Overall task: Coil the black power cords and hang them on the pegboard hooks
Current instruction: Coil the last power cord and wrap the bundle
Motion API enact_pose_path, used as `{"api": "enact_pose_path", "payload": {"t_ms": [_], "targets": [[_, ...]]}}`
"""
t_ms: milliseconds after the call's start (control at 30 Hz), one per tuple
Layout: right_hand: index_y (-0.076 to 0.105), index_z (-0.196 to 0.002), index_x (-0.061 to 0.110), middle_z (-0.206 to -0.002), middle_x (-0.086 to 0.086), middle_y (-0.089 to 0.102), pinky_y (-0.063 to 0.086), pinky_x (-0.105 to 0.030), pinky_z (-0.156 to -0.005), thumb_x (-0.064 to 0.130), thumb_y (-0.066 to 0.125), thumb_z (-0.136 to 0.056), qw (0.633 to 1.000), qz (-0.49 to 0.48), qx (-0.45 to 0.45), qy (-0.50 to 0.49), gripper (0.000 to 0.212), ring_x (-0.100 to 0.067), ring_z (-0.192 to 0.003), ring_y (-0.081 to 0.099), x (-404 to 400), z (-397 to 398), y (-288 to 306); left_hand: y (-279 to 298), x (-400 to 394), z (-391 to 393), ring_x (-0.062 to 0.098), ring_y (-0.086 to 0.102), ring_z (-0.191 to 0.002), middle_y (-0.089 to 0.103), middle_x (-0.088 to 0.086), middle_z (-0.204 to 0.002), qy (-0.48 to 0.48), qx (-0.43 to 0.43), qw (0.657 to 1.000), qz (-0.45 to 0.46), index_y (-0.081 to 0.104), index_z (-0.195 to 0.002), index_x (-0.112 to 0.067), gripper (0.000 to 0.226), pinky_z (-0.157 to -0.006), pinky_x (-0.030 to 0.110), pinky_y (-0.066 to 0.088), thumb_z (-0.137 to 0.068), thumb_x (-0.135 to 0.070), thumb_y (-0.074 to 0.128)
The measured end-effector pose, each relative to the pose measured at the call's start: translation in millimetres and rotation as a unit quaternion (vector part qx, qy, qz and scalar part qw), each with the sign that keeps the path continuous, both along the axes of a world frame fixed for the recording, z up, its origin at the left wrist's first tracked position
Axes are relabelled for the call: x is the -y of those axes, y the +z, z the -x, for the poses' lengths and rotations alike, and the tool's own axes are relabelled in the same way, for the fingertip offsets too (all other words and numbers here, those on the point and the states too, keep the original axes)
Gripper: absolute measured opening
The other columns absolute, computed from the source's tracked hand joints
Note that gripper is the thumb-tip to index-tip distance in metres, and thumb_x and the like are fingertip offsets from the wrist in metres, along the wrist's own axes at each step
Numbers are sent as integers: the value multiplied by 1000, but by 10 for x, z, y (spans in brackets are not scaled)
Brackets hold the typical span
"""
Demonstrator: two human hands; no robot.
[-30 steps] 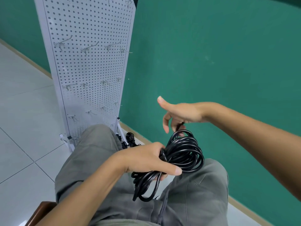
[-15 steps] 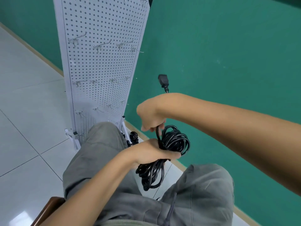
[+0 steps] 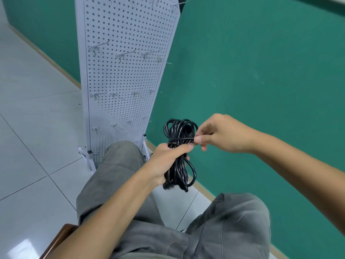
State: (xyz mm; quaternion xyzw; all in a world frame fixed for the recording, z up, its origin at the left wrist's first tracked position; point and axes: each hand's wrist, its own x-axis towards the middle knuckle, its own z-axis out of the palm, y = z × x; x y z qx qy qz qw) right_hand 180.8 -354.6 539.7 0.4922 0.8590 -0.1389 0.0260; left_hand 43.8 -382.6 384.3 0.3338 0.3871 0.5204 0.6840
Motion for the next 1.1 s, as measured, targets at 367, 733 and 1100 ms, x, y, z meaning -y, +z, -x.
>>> {"api": "enact_pose_path", "payload": {"t_ms": [367, 733, 1100], "targets": [[75, -76, 11, -55, -4, 46, 19, -26, -50, 39, 74, -86, 945, 196, -223, -133, 30, -15, -53, 29, 330, -542, -204, 185, 247, -209, 12, 43, -42, 57, 6, -70, -70, 104, 989, -77, 66, -88, -7, 46, -42, 23, 41, -74, -49, 78], [62, -130, 15, -72, -8, 58, 31, -20, -54, 11, 68, -90, 810, 406, -418, -67, 41, -15, -59, 30, 412, -741, -391, 145, 392, -309, 3, 39, -47, 55, -3, -70, -262, 213, 938, -75, 62, -99, -5, 63, -49, 17, 37, -81, -63, 75], [68, -114, 3, -69, -10, 72, 39, -16, -53, 12, 72, -94, 904, 155, -375, -138, 22, -8, -51, 44, 580, -646, -505, 96, 205, -124, 25, 69, -107, 70, 19, -122, -110, -37, 989, -93, 61, -131, -13, 51, -96, 39, 55, -93, -45, 69]]}}
